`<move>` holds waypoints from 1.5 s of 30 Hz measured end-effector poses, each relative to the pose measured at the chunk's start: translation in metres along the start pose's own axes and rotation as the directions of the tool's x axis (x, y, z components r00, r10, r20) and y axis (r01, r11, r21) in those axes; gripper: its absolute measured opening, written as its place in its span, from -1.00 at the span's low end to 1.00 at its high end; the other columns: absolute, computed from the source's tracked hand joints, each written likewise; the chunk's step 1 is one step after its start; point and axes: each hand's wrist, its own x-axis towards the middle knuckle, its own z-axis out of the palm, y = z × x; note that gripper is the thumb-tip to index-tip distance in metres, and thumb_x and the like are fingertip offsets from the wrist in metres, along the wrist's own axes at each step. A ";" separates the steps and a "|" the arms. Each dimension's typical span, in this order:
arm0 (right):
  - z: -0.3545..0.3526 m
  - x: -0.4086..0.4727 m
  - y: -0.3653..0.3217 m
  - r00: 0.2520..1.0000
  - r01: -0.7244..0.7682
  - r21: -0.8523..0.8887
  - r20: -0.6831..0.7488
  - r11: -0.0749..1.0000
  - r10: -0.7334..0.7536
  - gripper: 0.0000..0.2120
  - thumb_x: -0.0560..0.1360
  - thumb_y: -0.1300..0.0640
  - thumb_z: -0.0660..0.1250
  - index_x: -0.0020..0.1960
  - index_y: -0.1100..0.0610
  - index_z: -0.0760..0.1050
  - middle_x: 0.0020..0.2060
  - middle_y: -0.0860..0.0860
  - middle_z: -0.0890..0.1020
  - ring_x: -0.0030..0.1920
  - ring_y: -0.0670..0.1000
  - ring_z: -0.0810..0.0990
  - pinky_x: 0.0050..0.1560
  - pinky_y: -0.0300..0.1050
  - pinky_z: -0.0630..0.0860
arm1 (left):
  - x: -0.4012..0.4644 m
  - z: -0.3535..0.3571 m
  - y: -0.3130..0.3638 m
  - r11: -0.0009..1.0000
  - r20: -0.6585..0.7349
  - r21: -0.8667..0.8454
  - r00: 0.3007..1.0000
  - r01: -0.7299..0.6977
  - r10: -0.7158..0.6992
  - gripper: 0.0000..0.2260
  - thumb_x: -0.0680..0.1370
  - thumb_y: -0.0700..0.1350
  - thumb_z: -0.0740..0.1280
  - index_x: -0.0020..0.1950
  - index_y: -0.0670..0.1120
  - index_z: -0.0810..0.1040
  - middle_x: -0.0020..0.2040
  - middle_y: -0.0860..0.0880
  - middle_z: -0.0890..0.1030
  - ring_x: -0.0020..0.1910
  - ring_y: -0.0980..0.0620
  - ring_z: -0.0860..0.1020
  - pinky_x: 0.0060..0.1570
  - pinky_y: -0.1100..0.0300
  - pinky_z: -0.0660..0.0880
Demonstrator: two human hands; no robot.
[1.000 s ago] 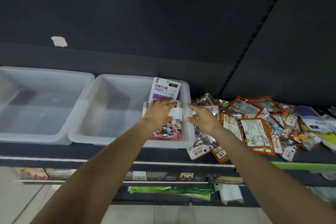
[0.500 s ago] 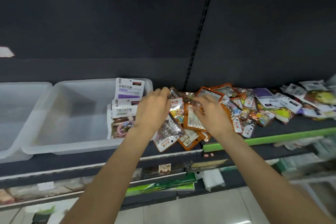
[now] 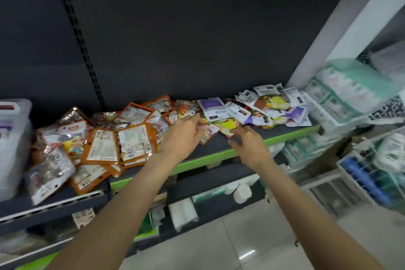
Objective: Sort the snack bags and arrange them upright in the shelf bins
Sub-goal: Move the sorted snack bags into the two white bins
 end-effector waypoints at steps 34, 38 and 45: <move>0.010 0.258 0.221 0.965 0.221 -0.298 0.204 0.929 -0.164 -0.36 0.54 -0.14 0.24 0.51 -0.04 0.06 0.52 -0.02 0.04 0.53 0.02 -0.02 0.49 0.13 0.00 | 0.208 0.204 0.027 0.939 0.394 0.256 0.861 0.231 -0.320 -0.34 0.55 -0.16 0.33 0.55 0.02 0.06 0.56 -0.08 0.05 0.53 -0.05 0.07 0.49 0.08 0.07; 0.017 0.261 0.217 0.974 0.197 -0.254 0.159 0.947 -0.160 -0.52 0.50 -0.02 0.35 0.33 0.11 0.32 0.43 0.03 0.22 0.47 0.05 0.16 0.47 0.19 0.09 | 0.213 0.202 0.029 0.919 0.373 0.313 0.860 0.238 -0.349 -0.47 0.60 -0.07 0.27 0.53 0.02 0.16 0.55 -0.07 0.14 0.50 -0.05 0.18 0.45 0.08 0.16; 0.014 0.264 0.213 0.989 0.135 -0.236 0.096 0.962 -0.115 -0.40 0.43 0.00 0.43 0.35 0.17 0.27 0.29 0.07 0.37 0.35 0.07 0.33 0.42 0.10 0.21 | 0.202 0.191 0.026 0.927 0.335 0.155 0.865 0.341 -0.374 -0.68 0.63 -0.01 0.20 0.37 -0.02 0.47 0.48 -0.04 0.30 0.43 -0.08 0.32 0.40 0.13 0.21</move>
